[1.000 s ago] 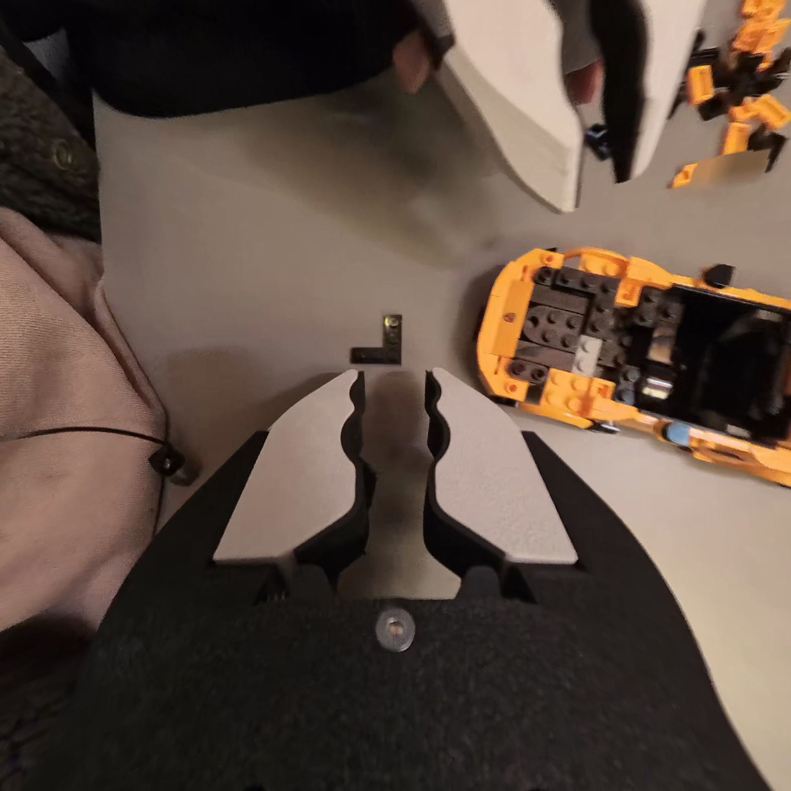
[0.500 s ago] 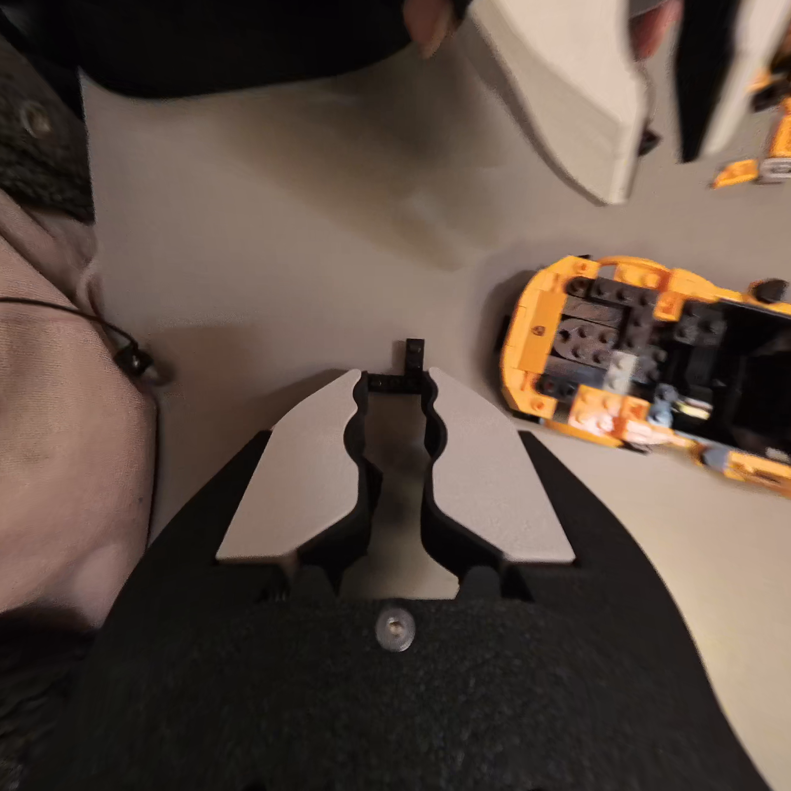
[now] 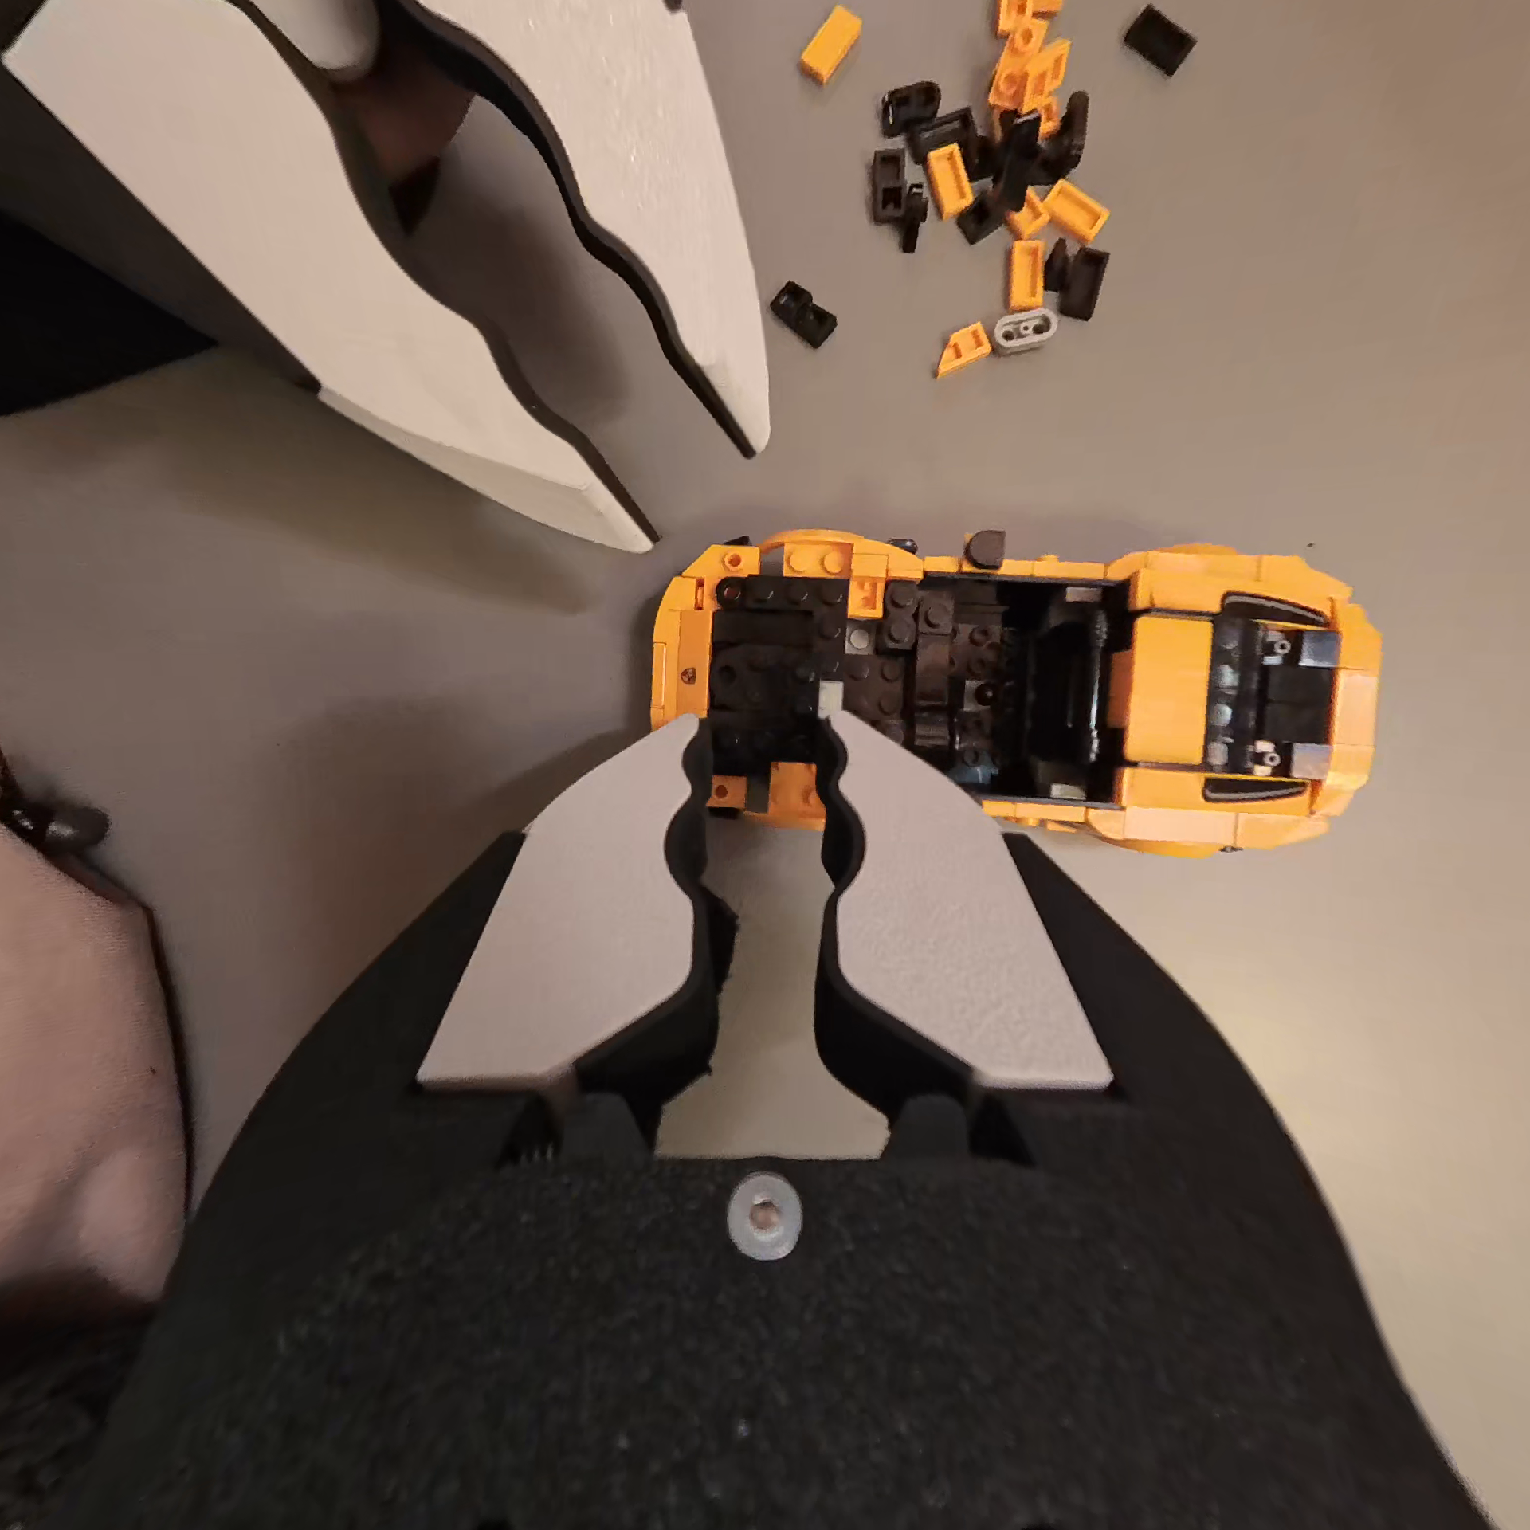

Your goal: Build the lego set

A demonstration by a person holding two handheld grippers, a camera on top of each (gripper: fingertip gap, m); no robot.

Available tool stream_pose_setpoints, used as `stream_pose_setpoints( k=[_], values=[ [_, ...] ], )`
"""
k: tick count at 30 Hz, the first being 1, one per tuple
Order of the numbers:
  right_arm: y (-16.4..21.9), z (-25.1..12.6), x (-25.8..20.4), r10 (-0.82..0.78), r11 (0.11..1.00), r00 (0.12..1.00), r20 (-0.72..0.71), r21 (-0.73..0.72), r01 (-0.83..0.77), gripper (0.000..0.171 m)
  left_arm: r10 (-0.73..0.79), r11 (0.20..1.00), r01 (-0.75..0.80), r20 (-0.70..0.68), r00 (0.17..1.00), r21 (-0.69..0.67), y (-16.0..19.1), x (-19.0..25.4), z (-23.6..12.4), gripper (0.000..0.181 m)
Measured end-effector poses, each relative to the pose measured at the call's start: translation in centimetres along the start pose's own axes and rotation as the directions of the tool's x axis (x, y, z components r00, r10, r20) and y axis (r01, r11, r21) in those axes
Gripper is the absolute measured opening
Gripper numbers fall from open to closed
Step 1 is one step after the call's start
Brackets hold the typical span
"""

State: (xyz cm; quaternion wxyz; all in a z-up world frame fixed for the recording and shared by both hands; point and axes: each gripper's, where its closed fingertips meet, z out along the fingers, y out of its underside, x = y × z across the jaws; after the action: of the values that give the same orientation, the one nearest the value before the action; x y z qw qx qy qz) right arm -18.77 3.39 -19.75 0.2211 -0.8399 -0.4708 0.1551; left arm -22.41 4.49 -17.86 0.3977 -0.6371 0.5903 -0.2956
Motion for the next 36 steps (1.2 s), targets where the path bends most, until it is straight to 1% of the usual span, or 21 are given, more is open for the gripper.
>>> stream_pose_setpoints(
  k=[8,22,24,29,36],
  values=[
    [0.51,0.21,0.43,0.021,0.998,1.0,-0.007,-0.053,-0.021,0.023,0.008,1.0,-0.009,-0.03,1.0,-0.006,0.06,0.68,0.14,0.023],
    [0.69,0.23,0.43,0.02,0.997,1.0,-0.018,-0.068,-0.021,0.024,0.015,1.0,-0.016,-0.033,0.999,-0.011,0.11,0.81,0.12,0.023],
    [0.76,0.23,0.48,0.021,0.997,1.0,-0.021,-0.074,-0.022,0.027,0.015,1.0,-0.015,-0.034,0.999,-0.012,0.13,0.82,0.13,0.023],
    [0.67,0.09,0.59,0.01,0.998,1.0,-0.026,-0.056,-0.012,0.031,0.017,1.0,-0.017,-0.037,0.999,-0.014,0.16,0.88,0.16,0.023],
    [0.28,-0.34,0.49,-0.017,1.0,0.999,-0.029,-0.013,0.017,0.029,0.016,1.0,-0.017,-0.043,0.999,-0.018,0.26,0.96,0.24,0.023]
  ],
)
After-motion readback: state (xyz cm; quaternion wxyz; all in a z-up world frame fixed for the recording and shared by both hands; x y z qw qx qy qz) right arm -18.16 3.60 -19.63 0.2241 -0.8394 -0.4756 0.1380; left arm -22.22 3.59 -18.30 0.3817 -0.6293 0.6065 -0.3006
